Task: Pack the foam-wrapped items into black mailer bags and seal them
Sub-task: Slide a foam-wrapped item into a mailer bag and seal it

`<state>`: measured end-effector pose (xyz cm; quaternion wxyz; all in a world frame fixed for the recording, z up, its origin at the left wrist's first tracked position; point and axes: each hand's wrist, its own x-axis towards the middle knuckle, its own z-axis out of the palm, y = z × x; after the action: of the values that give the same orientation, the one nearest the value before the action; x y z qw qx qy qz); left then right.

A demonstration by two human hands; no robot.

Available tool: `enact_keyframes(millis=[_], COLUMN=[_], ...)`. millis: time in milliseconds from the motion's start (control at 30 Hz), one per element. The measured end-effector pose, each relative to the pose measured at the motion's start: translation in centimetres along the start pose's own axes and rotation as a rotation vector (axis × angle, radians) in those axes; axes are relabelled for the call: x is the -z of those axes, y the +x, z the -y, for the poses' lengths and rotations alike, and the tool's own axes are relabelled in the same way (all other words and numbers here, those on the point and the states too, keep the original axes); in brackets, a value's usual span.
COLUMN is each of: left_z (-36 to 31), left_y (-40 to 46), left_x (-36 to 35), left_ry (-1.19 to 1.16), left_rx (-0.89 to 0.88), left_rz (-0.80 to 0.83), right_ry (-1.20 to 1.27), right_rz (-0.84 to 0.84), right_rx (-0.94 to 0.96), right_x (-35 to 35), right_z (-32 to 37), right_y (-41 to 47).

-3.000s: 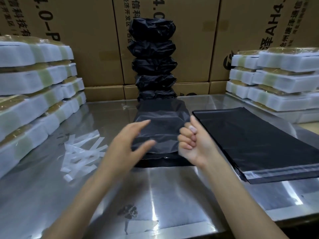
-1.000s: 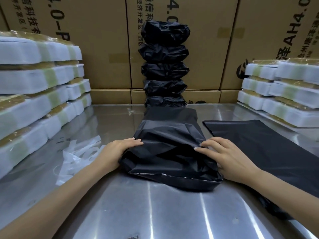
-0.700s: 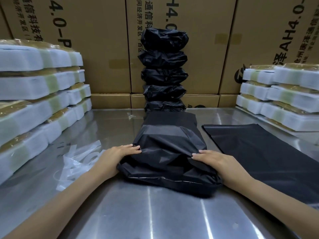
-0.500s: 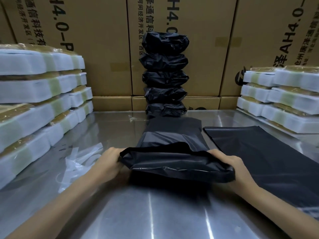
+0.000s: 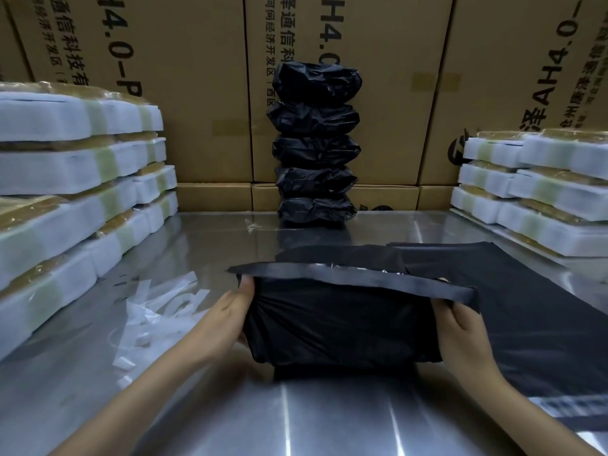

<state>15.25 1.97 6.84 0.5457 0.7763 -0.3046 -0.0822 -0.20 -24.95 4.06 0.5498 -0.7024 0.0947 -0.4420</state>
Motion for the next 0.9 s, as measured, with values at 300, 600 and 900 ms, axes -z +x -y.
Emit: enact_keyframes(millis=[300,600,900], left_z=[-1.4,-3.6,-4.2], left_y=[0.2,-0.6,-1.5], left_x=[0.0,-0.4,0.3], left_ry=[0.01,-0.249,-0.187], left_rx=[-0.209,-0.435,-0.466], left_rz=[-0.216,-0.347,-0.559], right_ry=[-0.071,-0.002,-0.109], right_rz=[0.048,0.001,-0.115], right_rx=[0.274,0.461,0.589], right_x=[0.2,0.2,0.4], right_z=[3.6,4.9,6.5], right_y=[-0.1,-0.4,-0.2])
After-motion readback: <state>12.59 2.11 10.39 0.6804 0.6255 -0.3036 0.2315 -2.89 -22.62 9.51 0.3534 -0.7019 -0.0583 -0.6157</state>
